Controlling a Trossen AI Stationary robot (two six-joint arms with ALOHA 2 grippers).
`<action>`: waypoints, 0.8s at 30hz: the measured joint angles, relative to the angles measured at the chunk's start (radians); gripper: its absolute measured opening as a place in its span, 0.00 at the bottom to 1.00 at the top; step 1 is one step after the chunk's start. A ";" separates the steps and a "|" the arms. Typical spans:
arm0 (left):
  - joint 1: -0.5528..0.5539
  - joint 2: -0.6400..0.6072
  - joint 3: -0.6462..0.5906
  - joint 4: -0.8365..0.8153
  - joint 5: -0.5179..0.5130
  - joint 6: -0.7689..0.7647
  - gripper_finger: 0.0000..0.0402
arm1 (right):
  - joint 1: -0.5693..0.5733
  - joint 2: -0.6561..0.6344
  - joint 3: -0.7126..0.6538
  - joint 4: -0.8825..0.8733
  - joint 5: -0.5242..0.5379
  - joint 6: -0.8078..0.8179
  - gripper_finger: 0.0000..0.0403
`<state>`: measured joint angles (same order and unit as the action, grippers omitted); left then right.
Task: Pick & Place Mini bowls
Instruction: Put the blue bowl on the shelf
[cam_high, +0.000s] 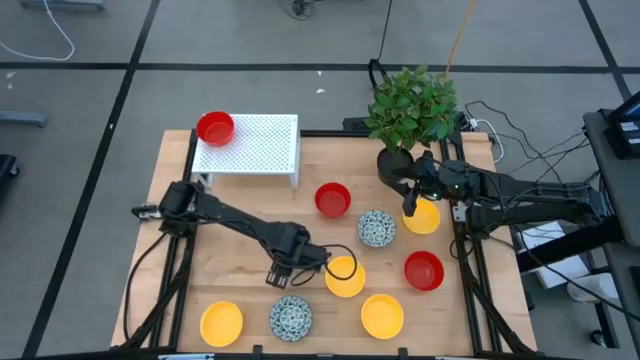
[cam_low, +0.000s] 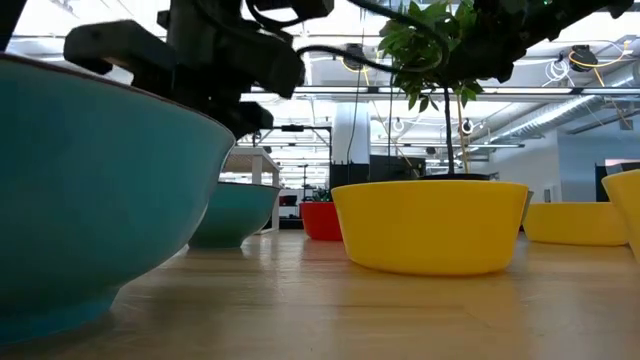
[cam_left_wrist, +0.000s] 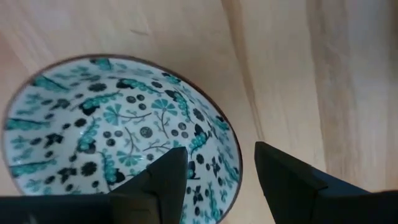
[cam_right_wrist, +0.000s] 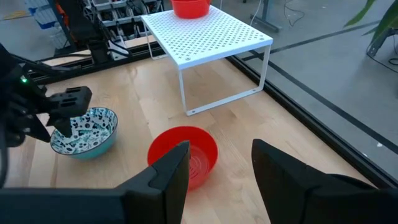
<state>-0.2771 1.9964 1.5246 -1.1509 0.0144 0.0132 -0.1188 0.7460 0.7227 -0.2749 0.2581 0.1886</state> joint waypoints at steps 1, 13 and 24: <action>0.000 0.006 0.000 0.003 -0.006 -0.023 0.48 | 0.000 0.000 0.000 0.000 0.000 0.000 0.40; 0.001 0.013 0.001 0.040 -0.071 -0.075 0.07 | 0.000 0.000 0.000 0.000 0.001 0.000 0.40; 0.050 -0.111 0.000 0.017 -0.118 -0.080 0.02 | 0.000 0.000 0.000 0.004 0.001 0.008 0.40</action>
<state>-0.2270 1.8852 1.5242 -1.1343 -0.1040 -0.0665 -0.1188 0.7458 0.7227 -0.2712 0.2588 0.1963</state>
